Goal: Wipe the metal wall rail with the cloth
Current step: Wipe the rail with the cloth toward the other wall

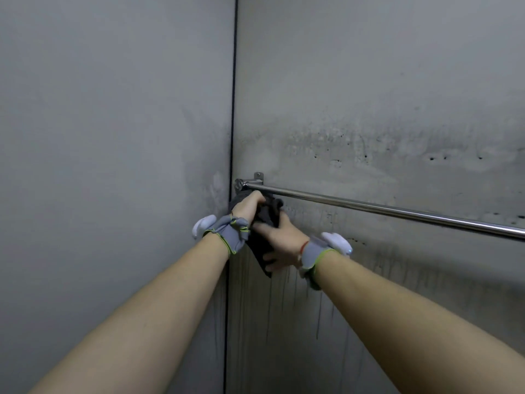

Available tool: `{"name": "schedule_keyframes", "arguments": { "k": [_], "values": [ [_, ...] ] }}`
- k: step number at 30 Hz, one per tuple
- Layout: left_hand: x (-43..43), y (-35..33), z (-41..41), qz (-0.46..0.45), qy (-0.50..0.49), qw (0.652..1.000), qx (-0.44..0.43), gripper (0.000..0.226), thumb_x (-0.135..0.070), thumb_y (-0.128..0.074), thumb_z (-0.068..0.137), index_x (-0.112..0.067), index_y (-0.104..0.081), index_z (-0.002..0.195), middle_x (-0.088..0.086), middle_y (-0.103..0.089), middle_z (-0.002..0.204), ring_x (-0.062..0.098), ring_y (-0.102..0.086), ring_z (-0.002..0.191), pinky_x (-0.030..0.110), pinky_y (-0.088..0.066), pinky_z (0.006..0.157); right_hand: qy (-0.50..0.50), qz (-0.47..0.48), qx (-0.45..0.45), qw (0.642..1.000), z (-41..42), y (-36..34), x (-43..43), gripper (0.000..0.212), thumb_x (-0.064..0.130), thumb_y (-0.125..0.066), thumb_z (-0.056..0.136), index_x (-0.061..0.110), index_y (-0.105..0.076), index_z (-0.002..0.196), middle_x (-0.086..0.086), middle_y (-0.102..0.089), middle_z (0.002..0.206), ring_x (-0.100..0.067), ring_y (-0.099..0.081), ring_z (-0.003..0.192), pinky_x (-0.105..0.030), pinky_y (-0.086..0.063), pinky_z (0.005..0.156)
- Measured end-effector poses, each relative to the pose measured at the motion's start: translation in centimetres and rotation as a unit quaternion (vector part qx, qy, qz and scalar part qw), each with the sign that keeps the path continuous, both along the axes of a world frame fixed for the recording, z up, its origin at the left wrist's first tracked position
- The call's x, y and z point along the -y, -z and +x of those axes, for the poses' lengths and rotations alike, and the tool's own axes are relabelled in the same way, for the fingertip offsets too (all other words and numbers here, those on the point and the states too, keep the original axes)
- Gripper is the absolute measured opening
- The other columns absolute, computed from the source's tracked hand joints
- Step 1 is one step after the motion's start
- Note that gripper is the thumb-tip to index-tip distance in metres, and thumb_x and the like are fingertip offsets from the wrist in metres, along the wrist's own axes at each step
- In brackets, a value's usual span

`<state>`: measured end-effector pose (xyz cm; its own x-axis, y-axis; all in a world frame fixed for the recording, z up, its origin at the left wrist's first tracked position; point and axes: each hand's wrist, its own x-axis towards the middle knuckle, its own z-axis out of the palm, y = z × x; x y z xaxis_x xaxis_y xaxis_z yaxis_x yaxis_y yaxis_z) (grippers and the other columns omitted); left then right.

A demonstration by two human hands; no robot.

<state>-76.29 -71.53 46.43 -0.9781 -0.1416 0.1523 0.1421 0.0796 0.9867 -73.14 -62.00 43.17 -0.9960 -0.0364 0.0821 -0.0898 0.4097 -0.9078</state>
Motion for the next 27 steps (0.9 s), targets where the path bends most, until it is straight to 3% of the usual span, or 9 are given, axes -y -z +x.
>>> {"name": "schedule_keyframes", "arguments": {
  "k": [2,5,8,11,13,15,20,23,27],
  "values": [
    [-0.3,0.1,-0.4,0.019,0.038,0.999,0.015,0.026,-0.032,-0.053,0.083,-0.019,-0.058,0.061,0.008,-0.059,0.086,0.022,-0.054,0.076,0.030,-0.038,0.071,-0.009,-0.206,0.017,0.978,-0.9,0.0,-0.6,0.053,0.048,-0.057,0.088,0.034,-0.032,0.133,-0.005,-0.057,0.121,-0.030,-0.062,0.093,-0.046,-0.056,0.066],
    [0.0,0.8,-0.3,0.003,0.091,0.996,0.009,0.042,-0.056,-0.055,0.076,-0.020,-0.070,0.060,0.002,-0.069,0.079,0.016,-0.062,0.070,0.024,-0.044,0.073,0.001,-0.346,0.005,0.938,-2.0,0.6,0.9,0.047,0.054,-0.064,0.079,0.041,-0.041,0.118,0.006,-0.059,0.116,-0.021,-0.064,0.093,-0.039,-0.056,0.061],
    [1.6,0.4,0.5,-0.147,0.062,0.987,-0.024,0.068,-0.088,-0.042,0.060,-0.033,-0.076,0.083,-0.010,-0.072,0.088,0.006,-0.065,0.083,0.017,-0.040,0.081,0.024,-0.463,-0.008,0.886,-2.6,1.1,2.7,0.044,0.041,-0.071,0.075,0.028,-0.051,0.112,-0.002,-0.069,0.103,-0.018,-0.069,0.071,-0.029,-0.052,0.052],
    [3.7,0.0,0.8,-0.231,0.020,0.973,-0.004,0.083,-0.087,-0.037,0.069,-0.020,-0.071,0.103,0.004,-0.072,0.107,0.028,-0.070,0.100,0.030,-0.052,0.090,0.136,-0.415,-0.080,0.896,-2.7,0.9,3.1,0.011,0.019,-0.060,0.087,0.018,-0.056,0.098,-0.010,-0.065,0.097,-0.018,-0.061,0.058,-0.020,-0.045,0.040],
    [4.9,-0.3,1.4,-0.211,0.046,0.976,-0.016,0.061,-0.077,-0.044,0.079,-0.021,-0.068,0.082,0.001,-0.071,0.081,0.032,-0.074,0.063,0.034,-0.061,0.058,0.209,-0.414,-0.128,0.877,-2.6,0.2,3.1,0.016,0.014,-0.053,0.089,0.015,-0.055,0.105,-0.009,-0.061,0.095,-0.016,-0.058,0.053,-0.022,-0.048,0.038],
    [5.6,-0.8,1.3,-0.192,0.034,0.978,-0.071,0.035,-0.049,-0.050,0.094,-0.018,-0.065,0.089,0.008,-0.063,0.079,0.026,-0.067,0.048,0.025,-0.052,0.038,0.251,-0.418,-0.174,0.856,-2.7,-0.8,3.1,0.025,0.012,-0.049,0.090,0.012,-0.053,0.115,-0.011,-0.061,0.099,-0.019,-0.060,0.055,-0.030,-0.055,0.047],
    [5.6,-2.0,-0.2,-0.326,-0.045,0.937,-0.117,0.025,-0.012,-0.050,0.095,0.001,-0.063,0.112,0.025,-0.068,0.101,0.033,-0.066,0.091,0.041,-0.054,0.079,0.220,-0.246,-0.189,0.925,-3.8,-1.7,6.2,0.053,0.025,-0.061,0.087,0.003,-0.039,0.131,-0.024,-0.048,0.132,-0.038,-0.049,0.120,-0.036,-0.039,0.100],
    [5.4,-2.0,-0.5,-0.386,-0.148,0.902,-0.129,0.023,-0.010,-0.053,0.089,-0.009,-0.067,0.108,0.017,-0.070,0.110,0.036,-0.063,0.106,0.031,-0.049,0.083,0.168,-0.168,-0.144,0.961,-4.6,-1.8,7.4,0.069,0.026,-0.063,0.085,0.003,-0.028,0.140,-0.023,-0.034,0.142,-0.038,-0.044,0.125,-0.036,-0.036,0.102],
    [5.5,-1.8,-0.7,-0.367,-0.180,0.894,-0.182,0.027,-0.019,-0.063,0.082,-0.013,-0.058,0.107,0.014,-0.060,0.113,0.034,-0.059,0.100,0.030,-0.041,0.076,0.140,-0.127,-0.136,0.973,-4.2,0.9,7.0,0.047,0.011,-0.058,0.085,0.012,-0.049,0.131,-0.017,-0.058,0.129,-0.033,-0.053,0.120,-0.035,-0.042,0.101]
  ]
}}
